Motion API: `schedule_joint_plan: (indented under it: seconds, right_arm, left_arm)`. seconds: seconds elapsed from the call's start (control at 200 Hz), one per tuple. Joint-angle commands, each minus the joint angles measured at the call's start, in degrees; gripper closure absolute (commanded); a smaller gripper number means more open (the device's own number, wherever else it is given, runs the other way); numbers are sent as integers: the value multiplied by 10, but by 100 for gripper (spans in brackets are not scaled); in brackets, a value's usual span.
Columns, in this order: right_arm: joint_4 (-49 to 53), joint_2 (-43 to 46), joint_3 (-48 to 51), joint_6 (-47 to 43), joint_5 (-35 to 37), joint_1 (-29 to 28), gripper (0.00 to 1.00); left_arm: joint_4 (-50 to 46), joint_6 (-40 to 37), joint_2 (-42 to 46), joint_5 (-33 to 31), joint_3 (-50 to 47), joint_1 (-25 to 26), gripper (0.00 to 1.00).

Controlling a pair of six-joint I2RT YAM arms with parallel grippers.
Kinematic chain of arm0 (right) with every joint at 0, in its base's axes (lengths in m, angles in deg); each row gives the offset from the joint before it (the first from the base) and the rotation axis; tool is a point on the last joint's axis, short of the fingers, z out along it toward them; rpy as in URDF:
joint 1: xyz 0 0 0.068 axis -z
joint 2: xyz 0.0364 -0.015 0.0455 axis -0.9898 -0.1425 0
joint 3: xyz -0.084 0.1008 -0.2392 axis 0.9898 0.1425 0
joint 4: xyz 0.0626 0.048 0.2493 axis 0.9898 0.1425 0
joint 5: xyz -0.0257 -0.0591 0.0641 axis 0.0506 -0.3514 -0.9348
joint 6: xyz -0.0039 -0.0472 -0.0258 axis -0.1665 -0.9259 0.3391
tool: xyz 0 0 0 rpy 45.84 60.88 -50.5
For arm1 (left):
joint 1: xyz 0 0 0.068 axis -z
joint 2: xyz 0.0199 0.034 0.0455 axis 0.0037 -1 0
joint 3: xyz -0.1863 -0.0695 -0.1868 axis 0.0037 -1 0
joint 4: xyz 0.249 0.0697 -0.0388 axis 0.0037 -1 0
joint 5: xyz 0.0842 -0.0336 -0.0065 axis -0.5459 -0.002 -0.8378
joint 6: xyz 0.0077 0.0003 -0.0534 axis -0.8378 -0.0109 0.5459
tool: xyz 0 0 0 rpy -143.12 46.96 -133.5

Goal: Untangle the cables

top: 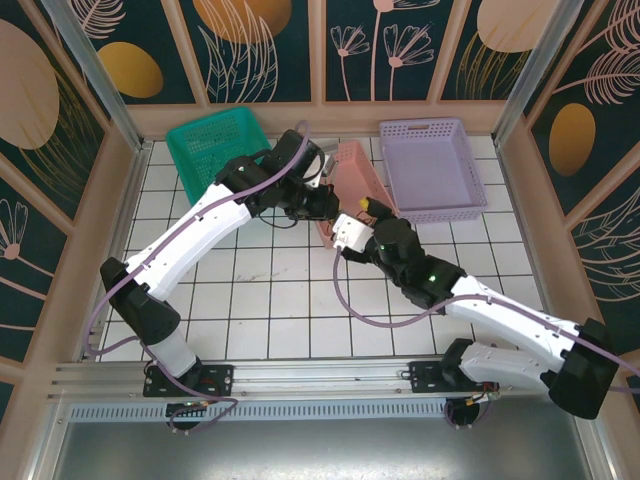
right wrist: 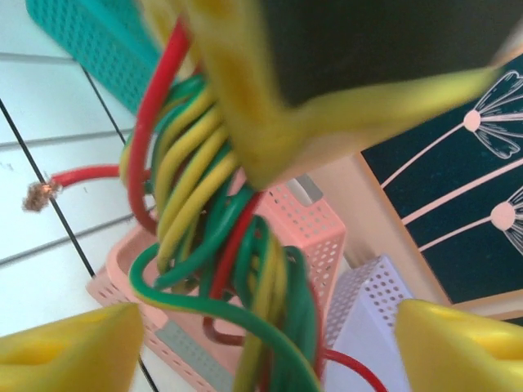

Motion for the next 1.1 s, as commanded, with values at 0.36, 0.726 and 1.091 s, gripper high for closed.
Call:
schedule_joint_plan:
  seconds: [0.36,0.726,1.091]
  right_arm:
    - [227,-37,-163,306,-445,148,100]
    - [14,-91,-48,760,-891,176,100]
    - [230,-37,-166,524,-325,143,100]
  left_arm:
    - [84,-91,46,22,25,-2,100]
    - [350,-228,216,67,-190,-3,100]
    - [267,37,170,-98,-141,-28,18]
